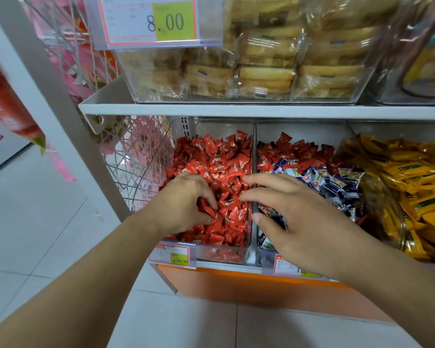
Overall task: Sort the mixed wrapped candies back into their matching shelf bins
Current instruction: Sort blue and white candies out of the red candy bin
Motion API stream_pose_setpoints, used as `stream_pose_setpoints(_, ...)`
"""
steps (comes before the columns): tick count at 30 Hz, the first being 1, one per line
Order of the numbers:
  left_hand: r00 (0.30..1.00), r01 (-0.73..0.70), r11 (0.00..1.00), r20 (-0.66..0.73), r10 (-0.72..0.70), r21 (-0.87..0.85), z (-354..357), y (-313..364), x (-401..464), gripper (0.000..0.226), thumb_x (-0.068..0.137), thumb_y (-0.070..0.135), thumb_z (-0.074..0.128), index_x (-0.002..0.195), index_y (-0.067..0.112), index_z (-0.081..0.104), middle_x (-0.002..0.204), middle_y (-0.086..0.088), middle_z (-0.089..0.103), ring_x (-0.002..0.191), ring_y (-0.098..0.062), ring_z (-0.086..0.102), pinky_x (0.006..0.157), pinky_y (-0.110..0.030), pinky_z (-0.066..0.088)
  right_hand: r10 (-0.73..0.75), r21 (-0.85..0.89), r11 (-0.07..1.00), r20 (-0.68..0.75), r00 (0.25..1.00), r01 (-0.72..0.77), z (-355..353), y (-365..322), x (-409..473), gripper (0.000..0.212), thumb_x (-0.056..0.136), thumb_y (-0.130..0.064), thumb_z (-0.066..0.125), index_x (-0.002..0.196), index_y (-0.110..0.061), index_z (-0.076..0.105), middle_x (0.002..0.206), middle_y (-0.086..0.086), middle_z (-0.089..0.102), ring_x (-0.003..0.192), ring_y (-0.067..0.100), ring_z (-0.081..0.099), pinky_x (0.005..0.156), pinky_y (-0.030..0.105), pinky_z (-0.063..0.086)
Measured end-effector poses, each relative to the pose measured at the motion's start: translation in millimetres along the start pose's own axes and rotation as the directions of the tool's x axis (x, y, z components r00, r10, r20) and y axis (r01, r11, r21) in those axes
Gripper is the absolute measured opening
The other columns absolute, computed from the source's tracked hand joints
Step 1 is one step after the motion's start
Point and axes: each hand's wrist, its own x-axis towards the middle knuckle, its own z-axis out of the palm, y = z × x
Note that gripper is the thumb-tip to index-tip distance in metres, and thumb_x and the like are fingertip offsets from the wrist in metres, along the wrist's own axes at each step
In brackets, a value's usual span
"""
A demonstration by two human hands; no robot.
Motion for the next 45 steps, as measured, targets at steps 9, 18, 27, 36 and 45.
stream_pose_setpoints(9,0.964,0.083,0.997,-0.252,-0.080,0.003,-2,-4,2,0.023,0.079,0.029,0.088,0.101,0.031,0.080,0.109,0.011,0.059,0.112,-0.016,0.050,0.099,-0.032,0.044,-0.009,0.006,1.000,-0.005,1.000,0.009,0,3,-1,0.037,0.104,-0.037,0.051,0.140,-0.042,0.056,0.154,-0.033,0.031,0.146,-0.007,0.016,0.121,0.018,0.012)
stream_pose_setpoints(18,0.966,0.132,0.991,-0.227,-0.122,0.027,-9,-3,-7,0.026,0.086,0.022,0.082,0.109,0.034,0.077,0.122,0.012,0.058,0.120,-0.014,0.053,0.105,-0.036,0.048,-0.011,-0.026,1.000,-0.004,1.000,0.011,-1,4,-2,0.039,0.105,-0.039,0.049,0.143,-0.043,0.053,0.156,-0.033,0.028,0.147,-0.005,0.015,0.117,0.014,0.007)
stream_pose_setpoints(27,0.993,-0.108,0.994,0.054,0.108,-0.016,-2,9,-6,0.018,0.086,0.039,0.078,0.104,0.037,0.077,0.108,0.022,0.065,0.104,0.001,0.060,0.098,-0.028,0.048,-0.018,-0.022,1.000,-0.006,1.000,0.018,-1,2,-2,0.039,0.105,-0.037,0.050,0.143,-0.042,0.052,0.156,-0.033,0.028,0.146,-0.006,0.013,0.112,0.010,0.005)
stream_pose_setpoints(36,0.997,0.063,0.955,-0.054,-0.050,0.289,-17,0,-11,0.015,0.079,0.029,0.081,0.091,0.038,0.078,0.101,0.021,0.071,0.105,-0.006,0.059,0.107,-0.031,0.037,-0.026,-0.032,0.999,-0.016,1.000,0.026,0,4,-2,0.038,0.104,-0.038,0.050,0.142,-0.043,0.053,0.156,-0.033,0.029,0.146,-0.006,0.016,0.113,0.011,0.007)
stream_pose_setpoints(45,0.999,0.003,1.000,0.049,-0.001,-0.025,-3,7,-12,0.020,0.092,0.018,0.071,0.096,0.036,0.078,0.097,0.020,0.072,0.091,0.003,0.064,0.084,-0.018,0.052,-0.022,-0.026,0.999,-0.008,1.000,0.022,0,3,-1,0.039,0.105,-0.038,0.049,0.144,-0.044,0.051,0.156,-0.035,0.025,0.145,-0.008,0.013,0.111,0.008,0.005)
